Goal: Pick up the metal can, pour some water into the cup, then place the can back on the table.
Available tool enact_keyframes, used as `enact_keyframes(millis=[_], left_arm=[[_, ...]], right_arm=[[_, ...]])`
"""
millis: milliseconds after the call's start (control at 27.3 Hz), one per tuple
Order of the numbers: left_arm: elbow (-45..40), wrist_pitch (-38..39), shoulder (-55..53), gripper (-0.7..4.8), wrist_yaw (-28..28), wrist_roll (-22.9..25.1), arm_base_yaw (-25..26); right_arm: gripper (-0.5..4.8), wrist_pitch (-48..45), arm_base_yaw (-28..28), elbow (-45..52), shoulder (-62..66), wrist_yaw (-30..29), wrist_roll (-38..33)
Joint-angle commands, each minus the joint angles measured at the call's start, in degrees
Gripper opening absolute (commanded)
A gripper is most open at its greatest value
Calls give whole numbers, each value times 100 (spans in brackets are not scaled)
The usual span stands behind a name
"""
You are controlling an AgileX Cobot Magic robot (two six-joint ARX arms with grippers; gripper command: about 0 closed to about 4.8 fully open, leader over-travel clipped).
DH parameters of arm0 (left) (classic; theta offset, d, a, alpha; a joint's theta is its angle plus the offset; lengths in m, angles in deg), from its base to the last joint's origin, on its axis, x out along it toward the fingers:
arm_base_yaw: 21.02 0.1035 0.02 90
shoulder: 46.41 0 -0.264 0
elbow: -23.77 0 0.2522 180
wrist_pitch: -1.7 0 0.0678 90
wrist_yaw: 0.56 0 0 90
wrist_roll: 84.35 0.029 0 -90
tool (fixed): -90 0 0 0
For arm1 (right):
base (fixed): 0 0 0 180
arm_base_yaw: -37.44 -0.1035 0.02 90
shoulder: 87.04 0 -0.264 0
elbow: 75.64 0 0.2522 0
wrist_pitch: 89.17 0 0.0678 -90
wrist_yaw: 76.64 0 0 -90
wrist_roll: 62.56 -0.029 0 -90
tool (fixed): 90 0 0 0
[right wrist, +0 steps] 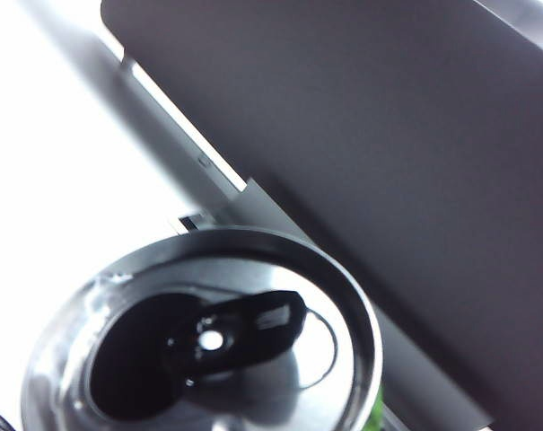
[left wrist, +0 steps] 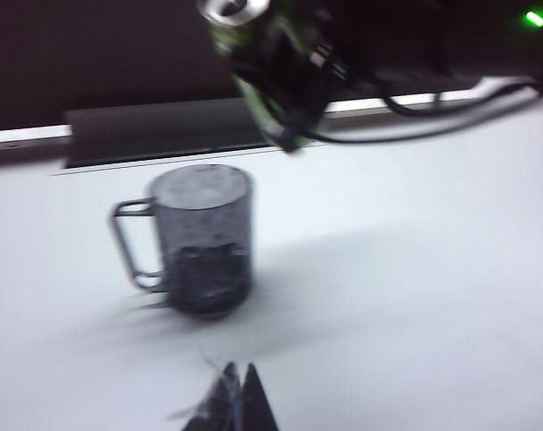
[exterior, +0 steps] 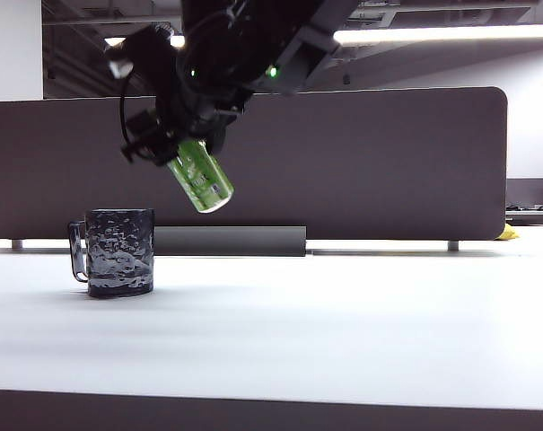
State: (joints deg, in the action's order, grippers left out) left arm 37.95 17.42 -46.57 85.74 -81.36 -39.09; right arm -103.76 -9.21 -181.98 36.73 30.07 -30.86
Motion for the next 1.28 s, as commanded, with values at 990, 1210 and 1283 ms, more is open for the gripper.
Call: enact_keyframes(millis=[990, 1210, 1283], left_arm=[[7, -74, -7, -5, -13, 0, -988], [7, -74, -7, -5, -11, 0, -1266], [7, -74, -7, -5, -13, 0, -1266]], right_arm=[[264, -2039, 1128, 4275, -2094, -496, -3657], [264, -2162, 1130, 4610, -2094, -501, -3884], [264, -2144, 1130, 4627, -2092, -501, -3886]])
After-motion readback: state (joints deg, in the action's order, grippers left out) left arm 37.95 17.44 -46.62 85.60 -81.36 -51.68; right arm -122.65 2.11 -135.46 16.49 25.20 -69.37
